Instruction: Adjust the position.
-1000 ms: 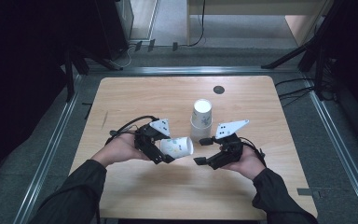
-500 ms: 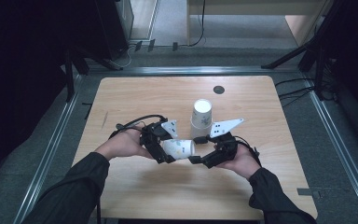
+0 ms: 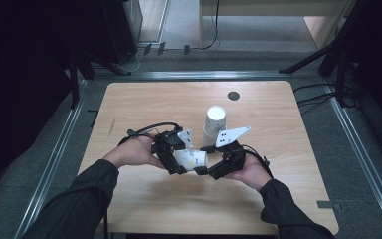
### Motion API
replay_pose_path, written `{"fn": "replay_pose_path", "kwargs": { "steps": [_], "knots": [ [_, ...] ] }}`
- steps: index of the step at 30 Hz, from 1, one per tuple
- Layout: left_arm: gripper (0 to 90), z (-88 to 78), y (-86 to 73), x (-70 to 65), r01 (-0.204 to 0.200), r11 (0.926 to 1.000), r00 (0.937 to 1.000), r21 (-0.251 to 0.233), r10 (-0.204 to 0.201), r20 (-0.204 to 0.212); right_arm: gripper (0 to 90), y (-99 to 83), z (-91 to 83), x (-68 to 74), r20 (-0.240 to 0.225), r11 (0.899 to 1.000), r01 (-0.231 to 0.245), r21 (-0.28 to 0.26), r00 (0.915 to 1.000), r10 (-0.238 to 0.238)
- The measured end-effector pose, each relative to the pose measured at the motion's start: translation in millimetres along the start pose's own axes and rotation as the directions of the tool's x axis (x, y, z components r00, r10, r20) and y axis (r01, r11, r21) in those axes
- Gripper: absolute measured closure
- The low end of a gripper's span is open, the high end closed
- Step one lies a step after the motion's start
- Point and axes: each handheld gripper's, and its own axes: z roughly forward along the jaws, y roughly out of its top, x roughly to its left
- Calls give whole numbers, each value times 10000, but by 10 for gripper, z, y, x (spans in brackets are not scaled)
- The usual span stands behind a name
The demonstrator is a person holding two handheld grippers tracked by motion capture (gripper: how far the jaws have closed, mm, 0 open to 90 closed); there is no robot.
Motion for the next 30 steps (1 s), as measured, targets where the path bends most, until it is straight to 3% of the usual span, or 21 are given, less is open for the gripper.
{"fn": "replay_pose_path", "kwargs": {
  "steps": [9, 18, 30],
  "knots": [
    [217, 26, 45, -14, -142, 9997, 9999, 203, 142, -8, 250, 8, 30, 2, 58, 10000, 34, 80, 10000, -35],
    [217, 28, 65, -21, -149, 9998, 9999, 108, 149, 5, 316, 5, 48, 4, 4, 9998, 11, 223, 10000, -11],
    [204, 22, 35, -32, -42, 9999, 9999, -108, 44, 132, 334, 23, 48, 13, -84, 9996, -2, 289, 10000, 5]
  ]
}}
